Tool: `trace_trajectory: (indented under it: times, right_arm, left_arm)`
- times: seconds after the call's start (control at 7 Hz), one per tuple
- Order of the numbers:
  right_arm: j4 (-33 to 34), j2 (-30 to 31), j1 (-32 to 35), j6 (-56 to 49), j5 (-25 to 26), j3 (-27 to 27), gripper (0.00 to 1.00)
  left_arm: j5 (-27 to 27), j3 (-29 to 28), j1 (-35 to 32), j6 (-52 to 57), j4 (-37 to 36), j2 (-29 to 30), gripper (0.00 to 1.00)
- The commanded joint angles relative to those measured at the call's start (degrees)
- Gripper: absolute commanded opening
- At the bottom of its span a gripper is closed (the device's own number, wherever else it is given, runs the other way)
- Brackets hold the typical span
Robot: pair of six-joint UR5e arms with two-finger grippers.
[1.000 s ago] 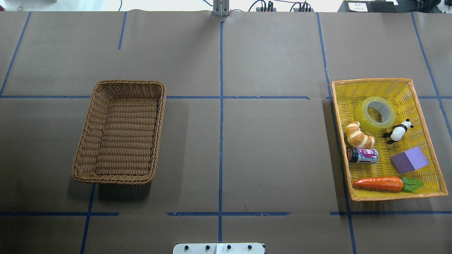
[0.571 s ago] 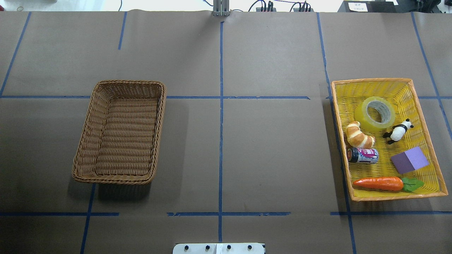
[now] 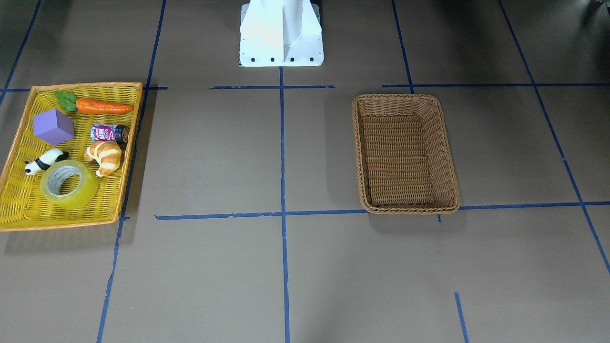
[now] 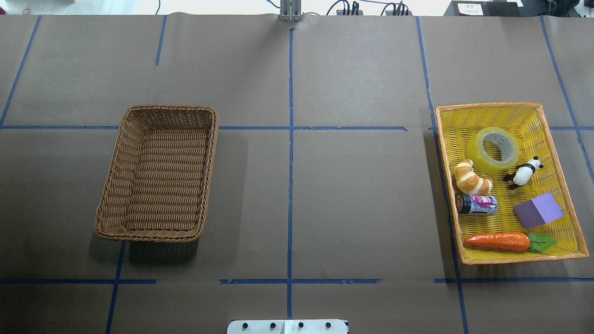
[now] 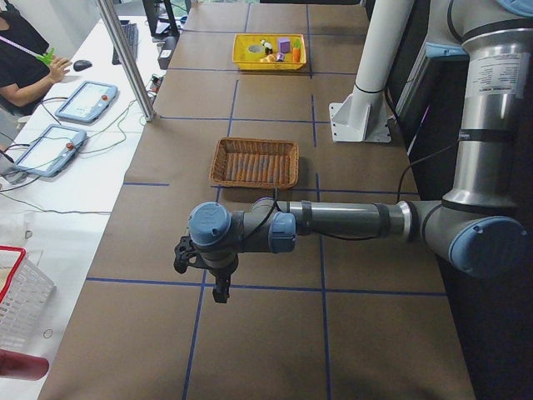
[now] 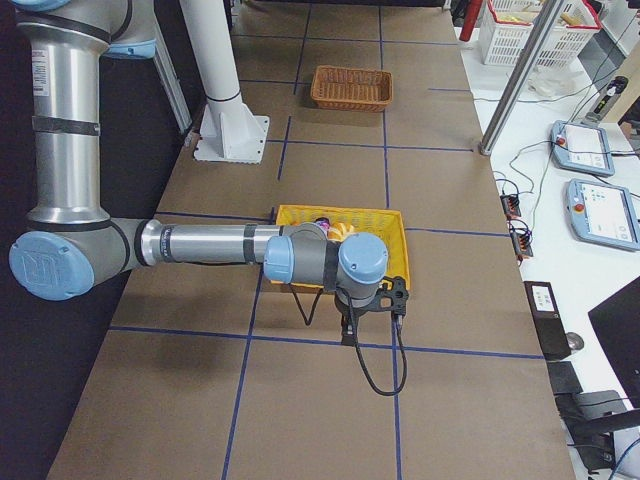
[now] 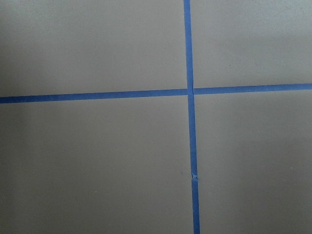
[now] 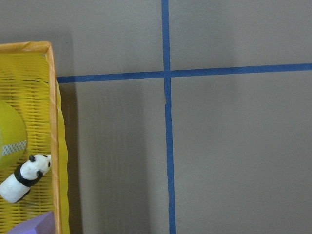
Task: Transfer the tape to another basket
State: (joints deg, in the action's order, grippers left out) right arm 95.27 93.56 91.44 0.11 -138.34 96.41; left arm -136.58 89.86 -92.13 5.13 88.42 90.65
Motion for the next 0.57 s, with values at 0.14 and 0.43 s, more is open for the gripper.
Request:
trace_trajectory:
  times: [0.14, 0.43]
  right_arm:
    - [0.09, -0.75, -0.12, 0.5, 0.26, 0.27, 1.0]
    - [0.26, -3.28, -0.3, 0.68, 0.01, 0.27, 1.0]
  left_arm:
    - [-0.26, 0.31, 0.02, -0.03, 0.0, 0.14, 1.0]
    - [-0.35, 0.32, 0.02, -0.03, 0.0, 0.14, 1.0]
